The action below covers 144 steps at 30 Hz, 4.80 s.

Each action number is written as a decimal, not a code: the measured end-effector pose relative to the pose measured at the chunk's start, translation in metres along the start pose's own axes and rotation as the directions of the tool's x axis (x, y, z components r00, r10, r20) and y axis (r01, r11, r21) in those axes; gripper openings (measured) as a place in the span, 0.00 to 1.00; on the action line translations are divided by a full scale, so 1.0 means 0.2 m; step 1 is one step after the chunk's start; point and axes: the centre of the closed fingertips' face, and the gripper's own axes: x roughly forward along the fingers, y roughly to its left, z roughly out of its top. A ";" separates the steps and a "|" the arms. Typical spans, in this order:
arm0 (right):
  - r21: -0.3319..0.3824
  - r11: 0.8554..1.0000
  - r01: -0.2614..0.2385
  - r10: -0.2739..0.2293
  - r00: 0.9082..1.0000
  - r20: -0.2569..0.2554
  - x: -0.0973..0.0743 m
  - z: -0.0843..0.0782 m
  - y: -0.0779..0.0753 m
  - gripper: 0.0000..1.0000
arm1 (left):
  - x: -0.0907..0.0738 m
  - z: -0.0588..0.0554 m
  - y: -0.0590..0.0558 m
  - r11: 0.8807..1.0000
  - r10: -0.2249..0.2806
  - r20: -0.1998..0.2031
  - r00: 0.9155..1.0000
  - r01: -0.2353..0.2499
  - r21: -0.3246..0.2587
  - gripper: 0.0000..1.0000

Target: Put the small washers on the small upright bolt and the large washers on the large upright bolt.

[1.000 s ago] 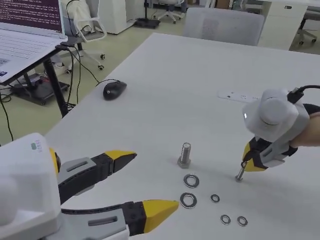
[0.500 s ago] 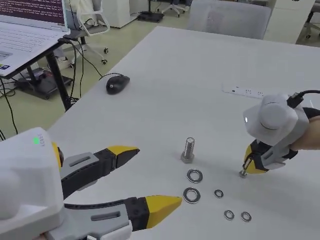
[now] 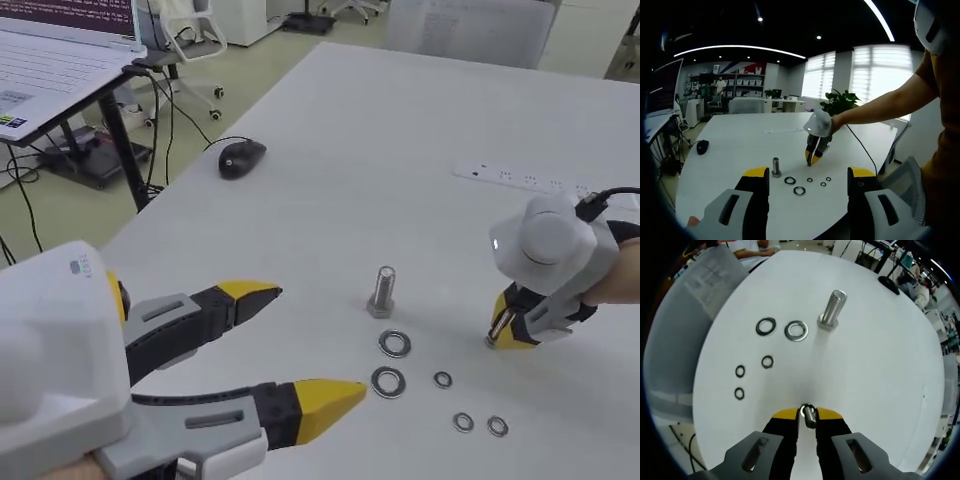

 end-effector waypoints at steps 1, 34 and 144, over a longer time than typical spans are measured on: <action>-0.004 1.000 -0.001 0.001 1.000 -0.001 0.00 0.00 0.00 0.13 | 0.00 0.00 0.00 1.000 0.001 -0.001 1.000 -0.001 0.000 0.62; 0.065 0.998 0.009 -0.011 1.000 0.021 -0.10 -0.06 0.13 0.16 | -0.02 0.01 -0.04 1.000 -0.009 0.004 1.000 0.009 0.018 0.62; 0.066 0.995 -0.072 0.068 0.996 0.058 0.00 0.08 0.46 0.12 | -0.07 0.02 -0.10 1.000 -0.013 0.020 1.000 0.012 0.028 0.62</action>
